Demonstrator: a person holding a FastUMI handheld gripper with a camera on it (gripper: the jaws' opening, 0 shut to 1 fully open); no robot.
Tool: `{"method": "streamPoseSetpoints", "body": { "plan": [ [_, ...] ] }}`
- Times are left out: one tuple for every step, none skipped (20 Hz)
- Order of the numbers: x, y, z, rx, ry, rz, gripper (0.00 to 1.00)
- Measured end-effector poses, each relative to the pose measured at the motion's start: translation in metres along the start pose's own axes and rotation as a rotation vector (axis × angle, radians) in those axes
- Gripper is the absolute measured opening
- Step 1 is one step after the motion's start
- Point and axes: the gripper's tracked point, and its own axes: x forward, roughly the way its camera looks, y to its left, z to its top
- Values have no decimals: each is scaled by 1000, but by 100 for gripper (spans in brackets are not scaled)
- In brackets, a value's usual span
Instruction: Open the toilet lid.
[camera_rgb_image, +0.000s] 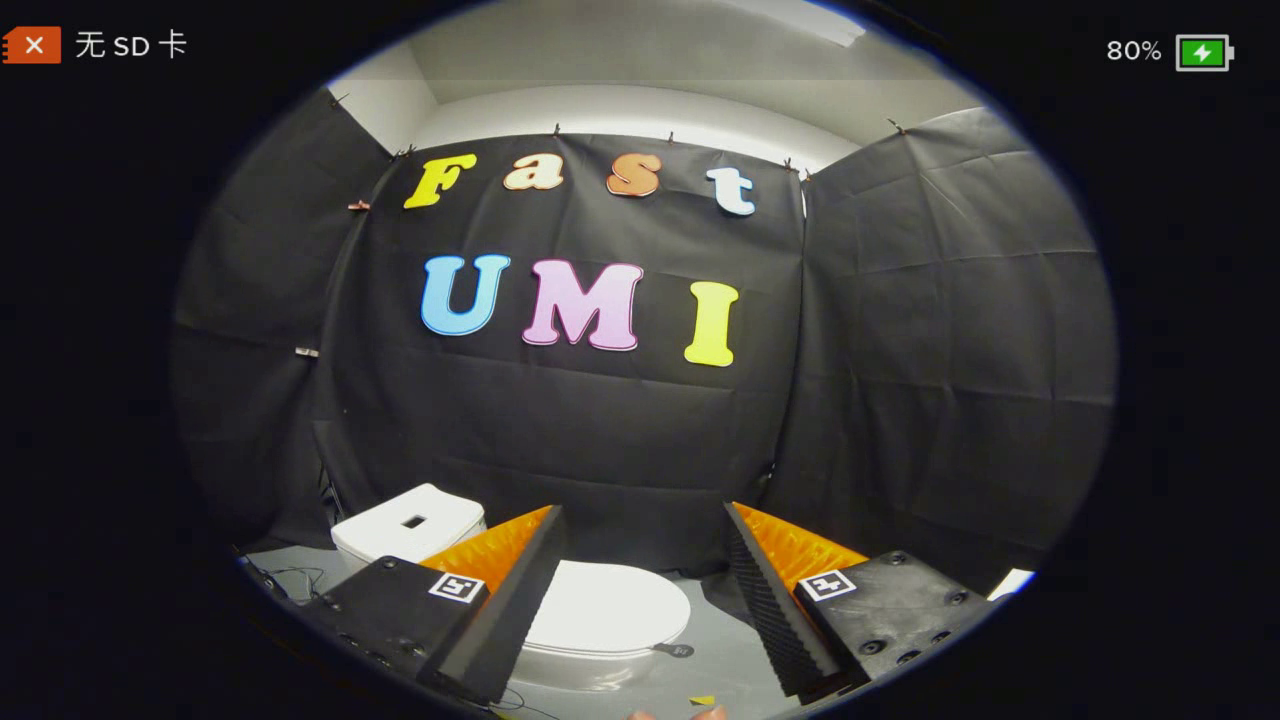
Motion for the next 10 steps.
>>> {"method": "streamPoseSetpoints", "body": {
  "plan": [
    [3,1,-7,6,9,5,98],
    [5,3,-16,16,18,13,98],
    [8,5,-25,31,33,24,98],
    [10,6,-35,47,50,33,98],
    [13,7,-47,63,70,38,98],
    [15,8,-57,77,88,45,98],
    [17,9,-69,88,105,50,98],
    [20,9,-80,97,124,56,98],
    [23,8,-91,107,147,60,98],
    [25,6,-102,122,169,62,98]
  ]
}}
